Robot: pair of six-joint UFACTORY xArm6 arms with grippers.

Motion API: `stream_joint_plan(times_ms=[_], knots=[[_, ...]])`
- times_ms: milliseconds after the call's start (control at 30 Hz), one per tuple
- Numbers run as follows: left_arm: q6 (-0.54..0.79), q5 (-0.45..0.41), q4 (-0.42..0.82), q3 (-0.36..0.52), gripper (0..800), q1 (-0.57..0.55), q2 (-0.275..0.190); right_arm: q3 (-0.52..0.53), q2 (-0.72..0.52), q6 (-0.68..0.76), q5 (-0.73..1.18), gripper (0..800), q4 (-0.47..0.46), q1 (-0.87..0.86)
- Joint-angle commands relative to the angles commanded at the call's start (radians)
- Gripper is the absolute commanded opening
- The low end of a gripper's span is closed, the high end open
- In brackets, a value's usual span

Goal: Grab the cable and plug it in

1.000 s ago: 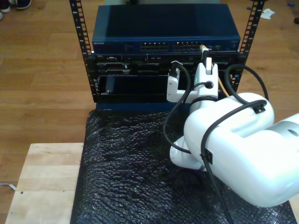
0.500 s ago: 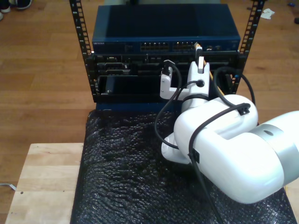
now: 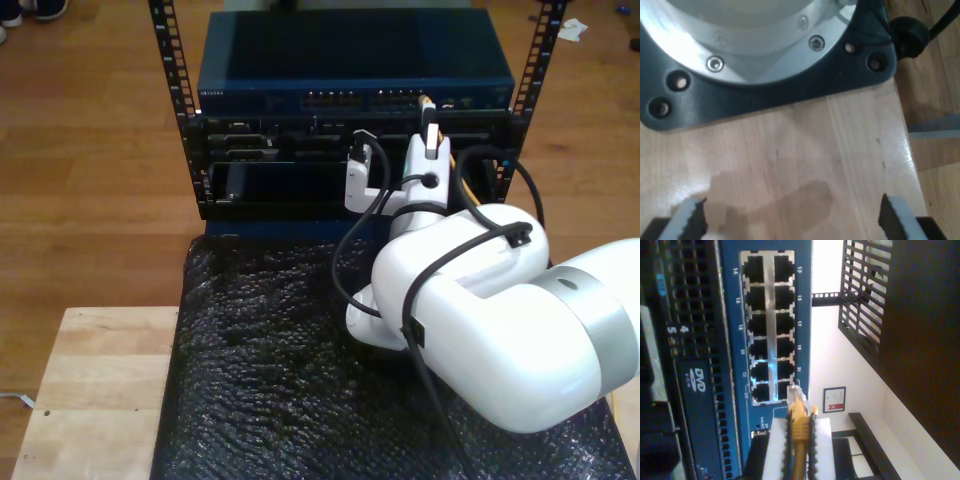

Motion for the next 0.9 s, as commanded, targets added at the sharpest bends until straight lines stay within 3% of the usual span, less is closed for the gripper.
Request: stream_joint_plan(times_ms=[900], knots=[[0.000,0.000,0.002,0.000,800,0.000,0.000,-0.031,0.029,0.038,-0.003,0,-0.002,-0.020]])
